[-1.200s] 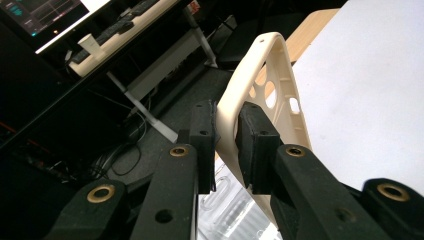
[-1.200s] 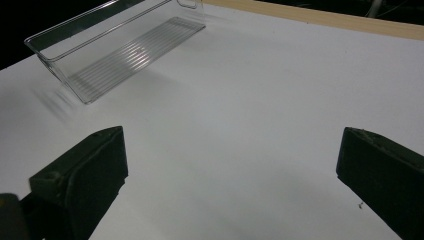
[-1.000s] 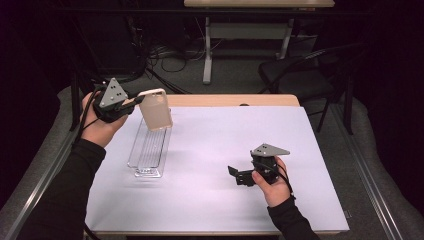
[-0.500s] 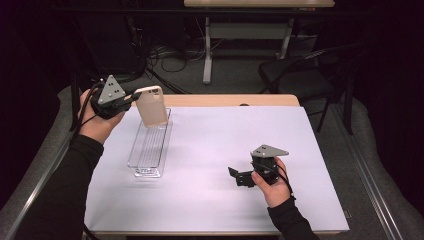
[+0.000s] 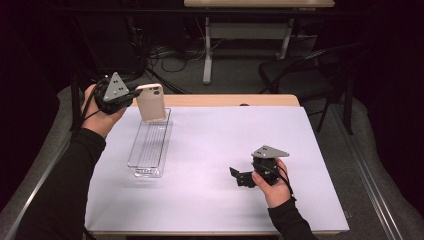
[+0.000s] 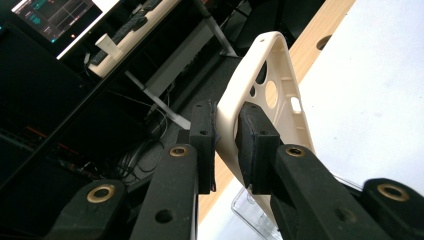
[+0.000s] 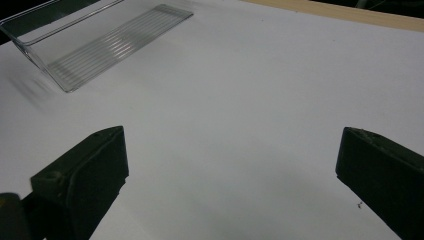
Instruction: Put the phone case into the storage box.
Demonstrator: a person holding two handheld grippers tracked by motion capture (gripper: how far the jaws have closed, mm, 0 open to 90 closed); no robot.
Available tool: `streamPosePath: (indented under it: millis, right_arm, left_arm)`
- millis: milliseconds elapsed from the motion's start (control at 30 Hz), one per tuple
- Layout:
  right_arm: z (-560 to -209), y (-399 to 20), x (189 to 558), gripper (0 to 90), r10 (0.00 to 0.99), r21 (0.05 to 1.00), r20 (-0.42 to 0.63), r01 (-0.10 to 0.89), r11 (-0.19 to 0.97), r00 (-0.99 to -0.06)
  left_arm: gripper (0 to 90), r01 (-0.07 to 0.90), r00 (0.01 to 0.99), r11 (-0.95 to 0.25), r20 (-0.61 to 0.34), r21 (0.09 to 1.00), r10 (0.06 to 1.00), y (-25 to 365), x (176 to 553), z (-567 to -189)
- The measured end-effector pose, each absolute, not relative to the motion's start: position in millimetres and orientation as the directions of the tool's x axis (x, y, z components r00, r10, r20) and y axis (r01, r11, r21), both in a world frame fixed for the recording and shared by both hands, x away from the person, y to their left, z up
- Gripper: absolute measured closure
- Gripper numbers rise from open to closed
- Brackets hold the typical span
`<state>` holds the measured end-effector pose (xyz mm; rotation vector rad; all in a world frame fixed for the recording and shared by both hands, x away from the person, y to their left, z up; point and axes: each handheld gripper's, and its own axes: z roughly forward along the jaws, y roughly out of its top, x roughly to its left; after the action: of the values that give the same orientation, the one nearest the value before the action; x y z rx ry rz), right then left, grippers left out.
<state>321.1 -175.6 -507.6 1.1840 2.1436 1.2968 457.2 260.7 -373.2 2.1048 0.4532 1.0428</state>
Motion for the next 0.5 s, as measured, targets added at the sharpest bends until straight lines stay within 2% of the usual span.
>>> streamPosePath:
  millis: [500]
  right_arm:
    - [-508, -182, 319, 0.0, 0.820, 0.857, 0.107, 0.470, 0.210, -0.562]
  left_arm:
    - [78.6, 0.006, 0.591, -0.684, 0.549, 0.730, 0.591, 256, 479, -387]
